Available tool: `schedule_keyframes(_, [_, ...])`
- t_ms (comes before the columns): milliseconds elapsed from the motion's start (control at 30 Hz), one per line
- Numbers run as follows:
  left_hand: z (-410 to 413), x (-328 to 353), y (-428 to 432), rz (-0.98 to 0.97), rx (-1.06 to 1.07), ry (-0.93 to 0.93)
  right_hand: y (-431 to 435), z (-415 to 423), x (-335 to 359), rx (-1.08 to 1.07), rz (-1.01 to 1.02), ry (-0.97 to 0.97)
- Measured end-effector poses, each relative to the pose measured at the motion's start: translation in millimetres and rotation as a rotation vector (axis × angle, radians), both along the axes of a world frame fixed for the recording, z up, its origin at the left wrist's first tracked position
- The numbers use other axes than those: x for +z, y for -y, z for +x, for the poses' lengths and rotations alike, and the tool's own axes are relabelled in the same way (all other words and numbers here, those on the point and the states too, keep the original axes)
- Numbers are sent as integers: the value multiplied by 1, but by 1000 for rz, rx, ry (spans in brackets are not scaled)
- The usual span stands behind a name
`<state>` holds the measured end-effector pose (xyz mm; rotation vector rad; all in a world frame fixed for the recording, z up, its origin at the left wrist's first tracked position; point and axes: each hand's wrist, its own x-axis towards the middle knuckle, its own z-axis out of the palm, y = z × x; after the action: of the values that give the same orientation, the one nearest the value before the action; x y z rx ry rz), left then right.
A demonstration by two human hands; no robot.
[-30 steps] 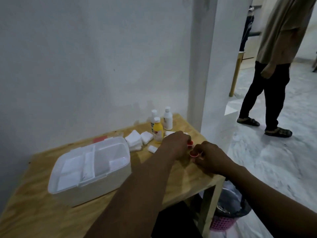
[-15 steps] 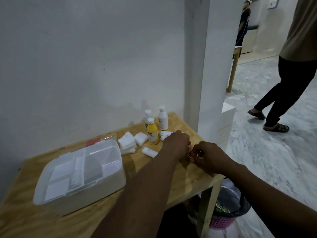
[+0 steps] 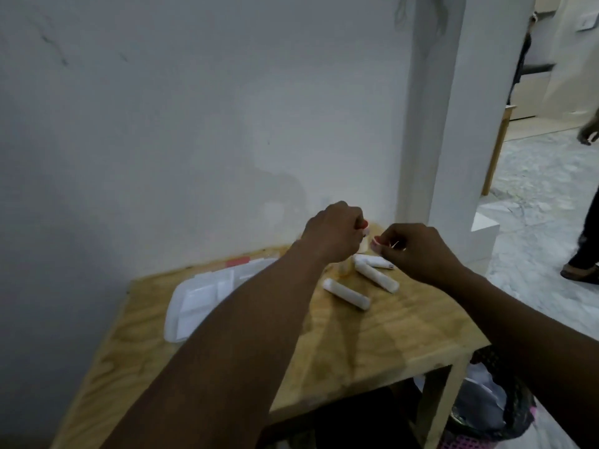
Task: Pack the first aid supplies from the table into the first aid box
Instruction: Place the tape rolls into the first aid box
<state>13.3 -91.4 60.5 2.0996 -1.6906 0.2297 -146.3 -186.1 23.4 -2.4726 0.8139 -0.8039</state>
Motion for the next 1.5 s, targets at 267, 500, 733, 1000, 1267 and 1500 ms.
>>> schedule_keyframes(267, [109, 33, -138, -68, 300, -66, -110, 117, 43, 309, -8, 66])
schedule_keyframes(500, [162, 5, -212, 41, 383, -200, -176, 171, 8, 420, -134, -128])
schedule_keyframes(733, [160, -8, -204, 61, 347, -206, -181, 177, -3, 424, -241, -222])
schedule_keyframes(1000, [152, -17, -192, 149, 308, -193, -176, 175, -18, 413, -171, -192])
schedule_keyframes(1267, [150, -19, -185, 206, 303, -159, -173, 164, -23, 450, -132, -120])
schedule_keyframes(1500, [148, -27, -182, 235, 324, -129, -165, 159, -20, 409, -118, -82])
